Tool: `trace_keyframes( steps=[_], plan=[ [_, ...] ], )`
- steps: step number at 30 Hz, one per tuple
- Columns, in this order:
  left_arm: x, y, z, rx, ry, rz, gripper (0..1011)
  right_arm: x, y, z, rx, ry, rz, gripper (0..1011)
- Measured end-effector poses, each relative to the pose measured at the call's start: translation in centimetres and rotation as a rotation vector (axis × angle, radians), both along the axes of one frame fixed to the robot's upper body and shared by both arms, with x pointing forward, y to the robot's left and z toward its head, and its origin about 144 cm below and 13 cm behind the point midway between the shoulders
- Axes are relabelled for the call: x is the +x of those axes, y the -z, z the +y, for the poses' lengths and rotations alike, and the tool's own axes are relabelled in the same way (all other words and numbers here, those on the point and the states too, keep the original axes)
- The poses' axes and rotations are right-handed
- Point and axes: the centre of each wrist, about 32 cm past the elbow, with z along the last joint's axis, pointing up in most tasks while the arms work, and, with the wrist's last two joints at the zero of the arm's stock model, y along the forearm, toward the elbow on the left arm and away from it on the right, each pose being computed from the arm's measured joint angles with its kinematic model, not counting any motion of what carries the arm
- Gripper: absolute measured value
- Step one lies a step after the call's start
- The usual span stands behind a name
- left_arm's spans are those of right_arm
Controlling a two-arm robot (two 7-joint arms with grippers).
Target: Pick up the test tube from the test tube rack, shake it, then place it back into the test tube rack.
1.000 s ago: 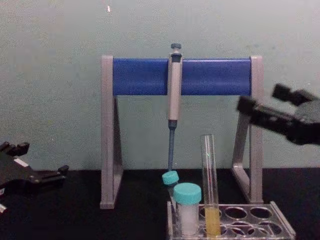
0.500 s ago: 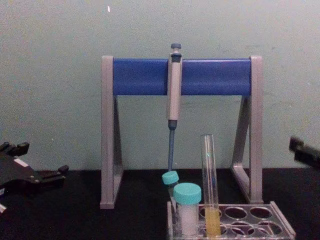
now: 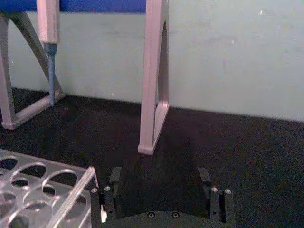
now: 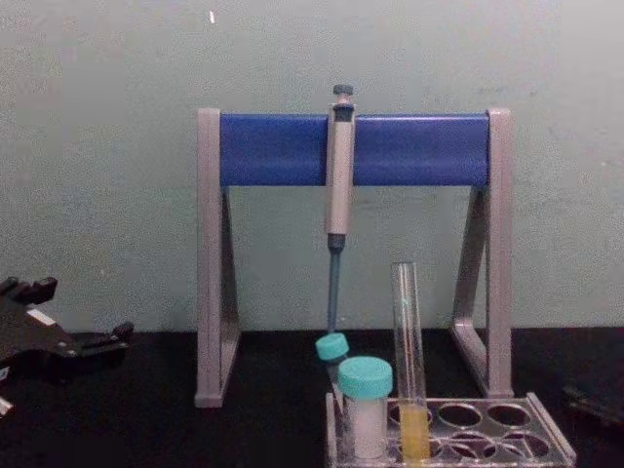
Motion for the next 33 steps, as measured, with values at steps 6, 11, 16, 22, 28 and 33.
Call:
trace_keyframes(
  steps=[6, 11, 16, 22, 28, 33],
  plan=[
    [0.00, 0.00, 0.00, 0.000, 0.000, 0.000, 1001, 0.15, 0.69, 0.15, -0.003, 0.002, 0.034, 1000],
    [0.00, 0.00, 0.00, 0.000, 0.000, 0.000, 1001, 0.16, 0.73, 0.15, -0.004, 0.002, 0.037, 1000],
    [0.00, 0.00, 0.00, 0.000, 0.000, 0.000, 1001, 0.16, 0.65, 0.13, -0.004, 0.001, 0.034, 1000],
    [0.00, 0.00, 0.00, 0.000, 0.000, 0.000, 1001, 0.14, 0.62, 0.13, -0.004, 0.001, 0.032, 1000],
    [0.00, 0.00, 0.00, 0.000, 0.000, 0.000, 1001, 0.13, 0.60, 0.14, -0.004, 0.001, 0.031, 1000],
    [0.00, 0.00, 0.00, 0.000, 0.000, 0.000, 1001, 0.12, 0.59, 0.15, -0.004, 0.001, 0.031, 1000]
  ],
)
